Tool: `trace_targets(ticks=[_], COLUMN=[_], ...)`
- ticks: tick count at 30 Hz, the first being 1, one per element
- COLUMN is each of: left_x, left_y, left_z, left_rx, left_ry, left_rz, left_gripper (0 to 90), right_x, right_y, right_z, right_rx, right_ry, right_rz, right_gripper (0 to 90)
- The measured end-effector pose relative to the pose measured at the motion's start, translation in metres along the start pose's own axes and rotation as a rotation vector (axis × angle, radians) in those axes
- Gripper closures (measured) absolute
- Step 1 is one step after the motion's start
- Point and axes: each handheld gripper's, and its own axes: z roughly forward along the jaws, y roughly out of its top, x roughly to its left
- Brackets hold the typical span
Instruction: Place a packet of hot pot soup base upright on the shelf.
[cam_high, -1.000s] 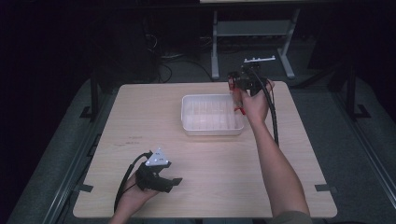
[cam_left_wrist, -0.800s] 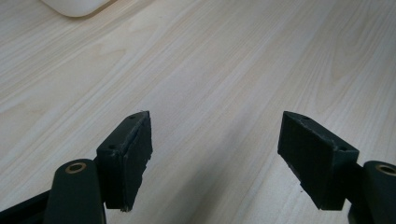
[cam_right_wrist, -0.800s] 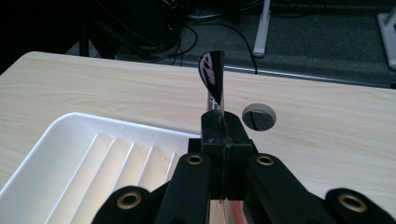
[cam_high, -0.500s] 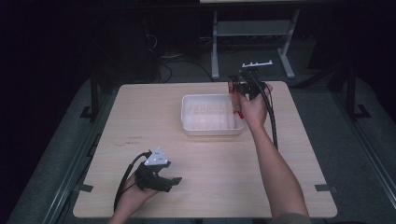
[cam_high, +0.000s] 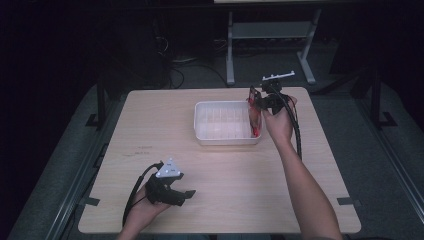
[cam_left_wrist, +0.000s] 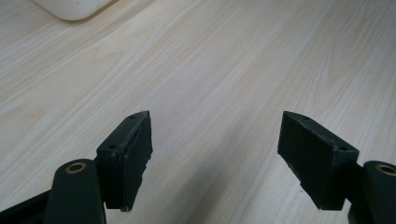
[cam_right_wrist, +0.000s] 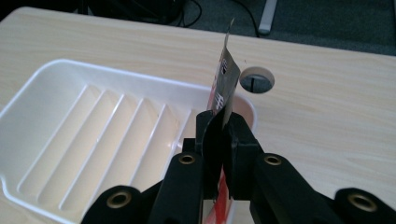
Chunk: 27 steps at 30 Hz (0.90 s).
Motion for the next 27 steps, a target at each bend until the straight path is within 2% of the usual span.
trace_targets(ticks=[7, 17, 20, 27], left_x=[0.0, 0.0, -0.001, -0.002], left_y=[0.0, 0.0, 0.0, 0.001], left_z=[0.001, 0.001, 0.001, 0.003], left_rx=[-0.002, 0.0, -0.001, 0.001], left_ry=[-0.002, -0.001, -0.002, -0.002], left_rz=[-0.004, -0.001, -0.003, 0.0], left_gripper=[25.8, 25.8, 25.8, 25.8], right_x=[-0.005, -0.001, 0.0, 0.0], right_y=[-0.005, -0.008, -0.01, -0.013], right_z=[-0.001, -0.003, -0.002, -0.004], right_rx=[0.028, 0.056, 0.08, 0.092], right_ry=[0.016, 0.036, 0.058, 0.075], right_rz=[0.004, -0.019, -0.022, -0.03], right_gripper=[84.7, 84.0, 83.0, 83.3])
